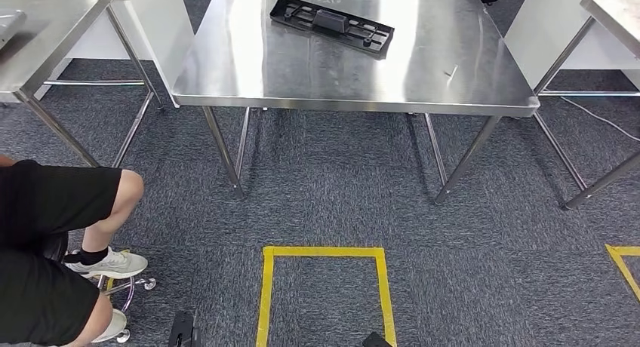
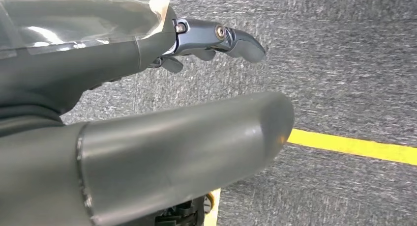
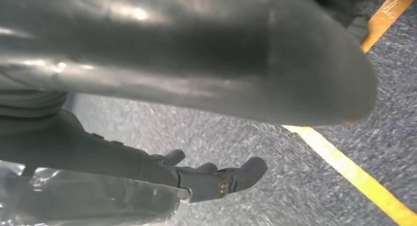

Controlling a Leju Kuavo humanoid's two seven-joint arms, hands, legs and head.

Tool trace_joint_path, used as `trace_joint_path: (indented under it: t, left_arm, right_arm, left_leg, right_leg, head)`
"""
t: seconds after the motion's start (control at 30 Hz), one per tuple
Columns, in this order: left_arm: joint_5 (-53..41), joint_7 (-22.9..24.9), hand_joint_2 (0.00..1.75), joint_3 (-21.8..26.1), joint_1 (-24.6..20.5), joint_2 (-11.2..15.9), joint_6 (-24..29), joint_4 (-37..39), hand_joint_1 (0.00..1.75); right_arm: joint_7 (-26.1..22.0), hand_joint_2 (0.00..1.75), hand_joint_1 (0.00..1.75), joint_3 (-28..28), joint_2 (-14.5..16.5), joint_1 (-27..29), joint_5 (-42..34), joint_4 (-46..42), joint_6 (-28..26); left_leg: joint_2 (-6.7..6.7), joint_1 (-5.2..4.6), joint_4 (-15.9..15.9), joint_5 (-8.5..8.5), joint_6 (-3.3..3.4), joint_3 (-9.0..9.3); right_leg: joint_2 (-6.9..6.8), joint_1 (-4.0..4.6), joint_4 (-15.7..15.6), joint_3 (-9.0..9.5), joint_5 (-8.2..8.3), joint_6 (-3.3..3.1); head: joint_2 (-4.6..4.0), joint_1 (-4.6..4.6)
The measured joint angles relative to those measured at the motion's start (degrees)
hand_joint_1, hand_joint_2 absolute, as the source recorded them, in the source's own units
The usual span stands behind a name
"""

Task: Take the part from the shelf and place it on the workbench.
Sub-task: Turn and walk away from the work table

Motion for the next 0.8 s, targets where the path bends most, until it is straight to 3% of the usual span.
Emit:
trace_joint_path:
  t: [0.07, 0.13, 0.2, 0.27, 0.3, 0.33, 0.37, 0.47, 0.5, 0.63, 0.7, 0.8]
  left_arm:
    - [0.0, 0.0, 0.00, 0.2, 0.0, -0.1, 0.0, 0.0, 0.00]
    - [-0.1, 0.1, 0.00, 0.3, 0.1, -0.1, 0.0, 0.0, 0.00]
    - [-0.1, 0.2, 0.00, 0.4, 0.1, -0.1, 0.0, 0.1, 0.00]
    - [-0.3, 0.4, 0.00, 0.4, 0.2, 0.0, 0.0, 0.1, 0.00]
    - [-0.4, 0.5, 0.00, 0.4, 0.3, 0.0, 0.0, 0.1, 0.00]
    - [-0.5, 0.7, 0.00, 0.4, 0.3, 0.0, 0.0, 0.1, 0.00]
    - [-0.6, 0.8, 0.00, 0.5, 0.4, 0.0, -0.1, 0.1, 0.00]
    - [-1.1, 1.7, 0.00, 0.5, 0.3, 0.1, -1.5, 0.2, 0.00]
    - [-1.4, 2.2, 0.00, 0.5, 0.2, 0.2, -2.4, 0.2, 0.00]
    - [-2.1, 3.2, 0.00, 0.5, 0.0, 0.8, -4.2, 0.2, 0.00]
    - [-2.3, 3.3, 0.00, 0.5, -0.2, 0.9, -4.6, 0.2, 0.00]
    - [-2.5, 3.4, 0.00, 0.5, -0.3, 1.1, -4.8, 0.2, 0.00]
  right_arm:
    - [0.0, 0.00, 0.00, 0.6, 0.1, 0.0, 0.1, 0.0, 0.0]
    - [0.0, 0.00, 0.00, 1.0, 0.2, 0.0, 0.2, 0.0, 0.0]
    - [-0.1, 0.00, 0.00, 1.3, 0.2, -0.1, 0.3, 0.0, 0.0]
    - [-0.4, 0.00, 0.00, 1.6, 0.2, -0.1, 0.6, 0.0, 0.0]
    - [-0.5, 0.00, 0.00, 1.7, 0.2, -0.1, 0.7, 0.0, 0.0]
    - [-0.5, 0.00, 0.00, 1.9, 0.2, 0.0, 0.8, 0.0, 0.0]
    - [-0.6, 0.00, 0.00, 2.0, 0.2, 0.0, 0.8, 0.0, 0.1]
    - [-0.3, 0.00, 0.00, 2.2, 0.3, -0.1, 1.0, 0.0, 0.5]
    - [-0.2, 0.00, 0.00, 2.4, 0.3, -0.1, 1.1, 0.0, 0.6]
    - [0.4, 0.00, 0.00, 2.9, 0.6, 0.0, 1.5, 0.1, 0.8]
    - [0.5, 0.00, 0.00, 3.0, 0.6, 0.1, 1.4, 0.1, 0.7]
    - [0.5, 0.00, 0.00, 3.1, 0.7, 0.3, 1.6, 0.1, 0.6]
  left_leg:
    - [-0.02, -0.12, 0.0, 0.74, -0.68, -0.17]
    - [-0.12, 0.06, 0.5, 0.31, -1.30, -0.59]
    - [-0.23, 0.31, 4.2, -3.58, -1.82, -2.03]
    - [-0.28, 0.41, 11.5, -8.81, -2.24, -4.23]
    - [-0.29, 0.44, 14.6, -10.12, -2.41, -4.85]
    - [-0.29, 0.49, 16.0, -10.28, -2.52, -4.64]
    - [-0.28, 0.57, 15.1, -9.42, -2.56, -3.31]
    - [-0.36, 0.81, 4.5, -6.60, -2.32, 4.20]
    - [-0.44, 0.74, 2.0, -6.39, -2.11, 5.64]
    - [-0.42, 0.29, 0.6, -5.58, -0.42, 5.24]
    - [-0.22, 0.39, 0.1, -4.45, 0.69, 4.28]
    - [-0.06, 0.25, 0.2, -2.97, 1.14, 2.33]
  right_leg:
    - [0.12, 0.35, -1.4, 0.45, 0.05, -0.78]
    - [0.03, -0.12, -1.4, -0.26, 0.69, -1.93]
    - [-0.15, -0.52, -1.5, -0.92, 1.66, -3.35]
    - [-0.26, -0.31, -1.3, -1.99, 2.63, -4.01]
    - [-0.29, -0.25, -1.2, -2.69, 3.07, -4.01]
    - [-0.29, -0.22, -0.9, -3.37, 3.43, -3.90]
    - [-0.29, -0.25, -0.7, -3.95, 3.67, -3.73]
    - [-0.30, -0.16, 0.3, -5.24, 4.09, -3.14]
    - [-0.33, -0.02, 0.6, -5.53, 4.25, -2.87]
    - [-0.33, 0.15, 1.0, -6.61, 4.92, -1.29]
    - [-0.26, 0.09, 4.2, -8.37, 2.43, -1.32]
    - [-0.22, -0.03, 14.8, -11.92, -3.47, -1.66]
  head:
    - [-0.01, -0.08]
    - [-0.01, -0.12]
    - [-0.01, -0.16]
    - [-0.01, -0.18]
    - [0.00, -0.19]
    - [-0.01, -0.20]
    - [-0.01, -0.20]
    - [0.00, -0.19]
    - [-0.01, -0.15]
    - [0.00, -0.11]
    - [0.00, 0.06]
    - [0.00, 0.21]
